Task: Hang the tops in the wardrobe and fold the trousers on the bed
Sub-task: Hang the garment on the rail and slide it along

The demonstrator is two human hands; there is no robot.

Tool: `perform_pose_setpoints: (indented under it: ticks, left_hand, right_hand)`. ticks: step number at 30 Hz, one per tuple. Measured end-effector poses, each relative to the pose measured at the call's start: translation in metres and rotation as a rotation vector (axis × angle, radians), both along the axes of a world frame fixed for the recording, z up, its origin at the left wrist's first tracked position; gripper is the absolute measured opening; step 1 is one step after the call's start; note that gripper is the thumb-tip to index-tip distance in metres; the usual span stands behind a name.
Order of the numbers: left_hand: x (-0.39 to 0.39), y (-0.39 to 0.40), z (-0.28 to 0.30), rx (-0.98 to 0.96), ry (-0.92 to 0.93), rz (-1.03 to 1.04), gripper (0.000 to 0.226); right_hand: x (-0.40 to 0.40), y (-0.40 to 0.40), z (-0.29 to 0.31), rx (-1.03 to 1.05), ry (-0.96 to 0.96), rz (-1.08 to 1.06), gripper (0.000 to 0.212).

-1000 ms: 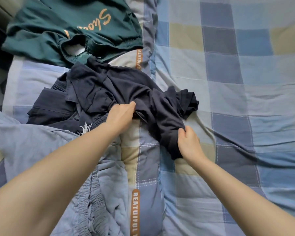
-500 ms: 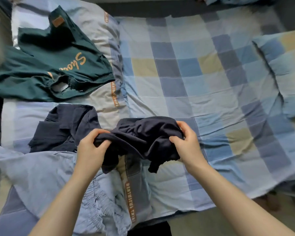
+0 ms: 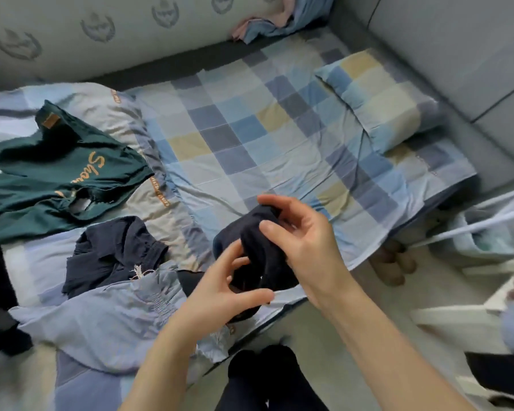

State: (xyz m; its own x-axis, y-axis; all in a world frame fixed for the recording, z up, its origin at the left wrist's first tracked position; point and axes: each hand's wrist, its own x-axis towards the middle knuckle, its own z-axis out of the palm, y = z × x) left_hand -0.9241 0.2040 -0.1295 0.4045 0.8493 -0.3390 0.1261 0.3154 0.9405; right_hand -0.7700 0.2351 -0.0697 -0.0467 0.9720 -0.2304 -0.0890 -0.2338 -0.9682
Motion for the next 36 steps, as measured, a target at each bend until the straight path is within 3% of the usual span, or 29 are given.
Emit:
perform_pose_setpoints:
  ticks: [1, 4, 9, 12, 14, 16, 20, 23, 24, 27, 30, 33, 36]
  left_hand:
    - [0.021, -0.008, 0.01, 0.049, 0.013, 0.022, 0.058]
    - [0.057, -0.016, 0.02, 0.121, 0.074, 0.284, 0.006]
    - [0.087, -0.001, 0.067, -0.039, -0.046, 0.358, 0.037]
    - [0.123, 0.002, 0.099, -0.165, -0.172, 0.364, 0.033]
    - [0.148, -0.002, 0.116, -0.209, -0.156, 0.348, 0.03]
    - [0.18, -0.016, 0.131, -0.167, -0.096, 0.259, 0.03]
    - [0.248, -0.057, 0.159, -0.022, -0.069, -0.174, 0.02]
    - [0.285, -0.076, 0.174, 0.118, 0.027, -0.404, 0.035]
    - [0.298, -0.081, 0.179, 0.182, 0.074, -0.42, 0.034]
    - [0.321, -0.077, 0.187, 0.476, 0.303, -0.365, 0.022]
    - [0.345, -0.073, 0.199, 0.782, 0.505, -0.331, 0.024]
    - [0.377, -0.078, 0.206, 0.954, 0.548, -0.349, 0.021]
    - [0.42, -0.096, 0.21, 0.963, 0.495, -0.432, 0.021]
  right_hand:
    - [0.008, -0.012, 0.014, -0.001, 0.039, -0.029, 0.034]
    - [0.038, -0.032, 0.042, -0.005, 0.117, -0.076, 0.046]
    - [0.12, -0.062, 0.068, 0.127, -0.051, -0.326, 0.057]
    - [0.176, -0.095, 0.068, 0.181, -0.442, -0.461, 0.063]
    - [0.208, -0.116, 0.062, 0.175, -0.72, -0.483, 0.065]
    - [0.234, -0.14, 0.056, 0.132, -0.74, -0.428, 0.062]
    - [0.246, -0.169, 0.043, 0.126, -0.557, -0.202, 0.054]
    - [0.271, -0.187, 0.041, 0.21, -0.597, -0.229, 0.016]
    - [0.289, -0.198, 0.042, 0.197, -0.608, -0.253, 0.007]
    - [0.335, -0.232, 0.051, 0.116, -0.534, -0.378, 0.024]
    - [0.375, -0.268, 0.075, 0.104, -0.535, -0.383, 0.026]
    - [0.413, -0.293, 0.103, 0.107, -0.672, -0.292, 0.024]
    - [0.457, -0.323, 0.129, 0.108, -0.761, -0.278, 0.026]
